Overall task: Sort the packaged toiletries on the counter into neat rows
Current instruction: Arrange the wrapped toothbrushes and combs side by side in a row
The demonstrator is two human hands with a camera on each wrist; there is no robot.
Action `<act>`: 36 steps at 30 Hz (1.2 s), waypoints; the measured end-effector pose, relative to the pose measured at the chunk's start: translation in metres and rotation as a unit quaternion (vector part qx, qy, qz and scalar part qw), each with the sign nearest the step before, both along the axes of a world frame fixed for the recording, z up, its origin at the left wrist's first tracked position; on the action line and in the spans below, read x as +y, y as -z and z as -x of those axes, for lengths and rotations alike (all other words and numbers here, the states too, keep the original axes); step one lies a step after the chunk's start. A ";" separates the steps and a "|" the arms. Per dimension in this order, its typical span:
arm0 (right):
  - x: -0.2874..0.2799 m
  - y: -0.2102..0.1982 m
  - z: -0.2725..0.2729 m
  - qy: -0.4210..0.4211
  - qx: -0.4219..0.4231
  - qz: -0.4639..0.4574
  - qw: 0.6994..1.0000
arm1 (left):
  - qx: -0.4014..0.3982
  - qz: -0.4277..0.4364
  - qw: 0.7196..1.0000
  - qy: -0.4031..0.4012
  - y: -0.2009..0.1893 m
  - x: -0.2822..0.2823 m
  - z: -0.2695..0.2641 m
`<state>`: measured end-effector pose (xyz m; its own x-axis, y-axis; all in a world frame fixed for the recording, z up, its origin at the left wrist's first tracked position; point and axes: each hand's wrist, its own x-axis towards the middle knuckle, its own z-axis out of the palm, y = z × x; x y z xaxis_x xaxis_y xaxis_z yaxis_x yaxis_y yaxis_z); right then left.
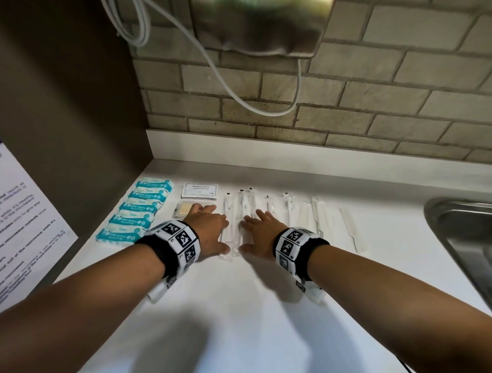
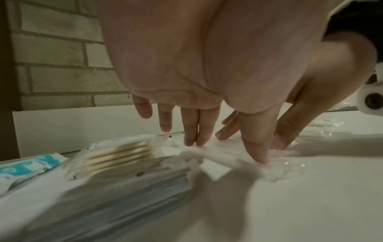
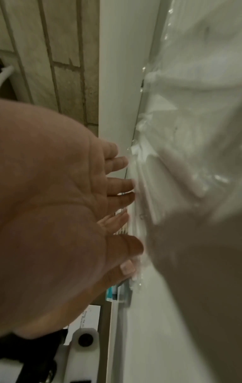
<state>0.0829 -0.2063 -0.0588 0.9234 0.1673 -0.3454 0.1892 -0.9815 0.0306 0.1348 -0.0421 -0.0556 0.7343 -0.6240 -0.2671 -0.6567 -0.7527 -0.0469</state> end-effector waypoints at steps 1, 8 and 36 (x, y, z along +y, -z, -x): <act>-0.001 0.001 0.002 0.004 -0.001 -0.009 1.000 | -0.002 -0.004 1.000 0.002 -0.001 -0.001 0.000; 0.003 0.001 0.003 0.026 0.004 -0.039 0.999 | -0.009 -0.039 0.999 -0.001 -0.003 -0.002 -0.007; -0.023 -0.010 0.016 0.071 0.037 -0.053 0.995 | 0.010 -0.015 0.999 0.030 0.000 -0.027 0.004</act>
<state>0.0670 -0.2296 -0.0487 0.9128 0.0760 -0.4014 0.0458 -0.9954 -0.0843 0.1305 -0.0695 -0.0554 0.6900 -0.6587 -0.3001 -0.7019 -0.7101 -0.0551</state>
